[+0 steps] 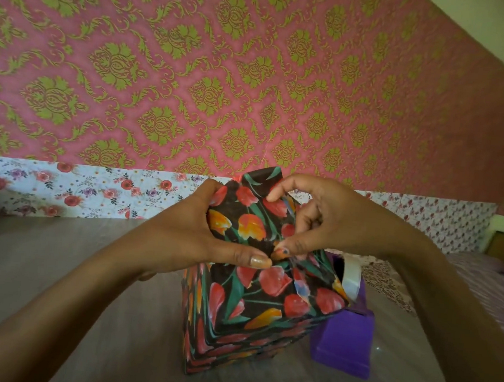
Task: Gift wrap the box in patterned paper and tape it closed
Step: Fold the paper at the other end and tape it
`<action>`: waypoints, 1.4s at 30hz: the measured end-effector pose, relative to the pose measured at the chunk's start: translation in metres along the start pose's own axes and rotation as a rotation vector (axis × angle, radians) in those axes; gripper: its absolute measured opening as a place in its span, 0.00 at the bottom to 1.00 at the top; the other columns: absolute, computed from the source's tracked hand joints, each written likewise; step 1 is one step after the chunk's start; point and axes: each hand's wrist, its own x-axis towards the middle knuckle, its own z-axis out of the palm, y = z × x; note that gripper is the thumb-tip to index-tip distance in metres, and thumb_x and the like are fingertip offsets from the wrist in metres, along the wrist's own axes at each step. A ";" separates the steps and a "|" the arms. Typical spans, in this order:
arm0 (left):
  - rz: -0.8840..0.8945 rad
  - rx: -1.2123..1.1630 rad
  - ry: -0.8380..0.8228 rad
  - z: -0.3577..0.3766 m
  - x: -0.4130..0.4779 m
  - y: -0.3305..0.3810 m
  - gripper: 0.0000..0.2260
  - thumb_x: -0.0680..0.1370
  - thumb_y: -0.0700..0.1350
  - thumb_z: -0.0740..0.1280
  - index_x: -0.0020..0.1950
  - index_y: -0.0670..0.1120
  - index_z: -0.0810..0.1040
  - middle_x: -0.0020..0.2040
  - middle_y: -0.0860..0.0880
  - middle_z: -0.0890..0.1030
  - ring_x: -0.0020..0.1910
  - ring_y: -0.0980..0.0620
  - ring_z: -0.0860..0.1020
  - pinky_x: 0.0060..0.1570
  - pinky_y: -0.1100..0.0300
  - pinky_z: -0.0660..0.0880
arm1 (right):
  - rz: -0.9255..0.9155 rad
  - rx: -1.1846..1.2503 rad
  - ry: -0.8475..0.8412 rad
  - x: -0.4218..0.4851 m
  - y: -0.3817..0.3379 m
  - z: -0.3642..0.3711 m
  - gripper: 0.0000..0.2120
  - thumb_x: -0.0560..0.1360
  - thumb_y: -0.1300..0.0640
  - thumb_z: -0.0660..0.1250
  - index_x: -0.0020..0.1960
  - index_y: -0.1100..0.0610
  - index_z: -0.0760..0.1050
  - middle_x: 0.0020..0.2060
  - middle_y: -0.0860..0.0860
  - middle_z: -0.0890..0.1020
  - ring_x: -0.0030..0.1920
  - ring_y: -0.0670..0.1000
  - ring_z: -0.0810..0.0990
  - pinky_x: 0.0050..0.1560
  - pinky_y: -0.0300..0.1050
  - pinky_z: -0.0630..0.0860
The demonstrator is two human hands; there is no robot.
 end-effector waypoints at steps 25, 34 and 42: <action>-0.091 -0.146 0.232 0.011 0.002 0.010 0.33 0.52 0.55 0.77 0.54 0.53 0.70 0.48 0.50 0.79 0.47 0.51 0.80 0.49 0.52 0.77 | 0.174 0.226 0.296 -0.003 0.019 0.030 0.28 0.49 0.39 0.77 0.41 0.49 0.68 0.35 0.55 0.74 0.37 0.51 0.74 0.40 0.49 0.69; -0.117 -0.155 0.255 0.012 0.002 0.009 0.16 0.70 0.54 0.69 0.53 0.52 0.69 0.47 0.49 0.80 0.42 0.51 0.82 0.45 0.55 0.78 | 0.189 0.909 0.310 -0.011 0.045 0.036 0.18 0.56 0.56 0.79 0.44 0.49 0.80 0.46 0.60 0.77 0.43 0.56 0.77 0.41 0.44 0.75; -0.049 -0.266 0.269 0.008 0.000 0.009 0.07 0.70 0.44 0.72 0.45 0.44 0.79 0.37 0.48 0.85 0.36 0.51 0.84 0.36 0.62 0.80 | 0.182 0.604 0.262 0.005 0.029 0.039 0.24 0.57 0.50 0.76 0.51 0.56 0.78 0.44 0.53 0.85 0.45 0.53 0.84 0.48 0.47 0.80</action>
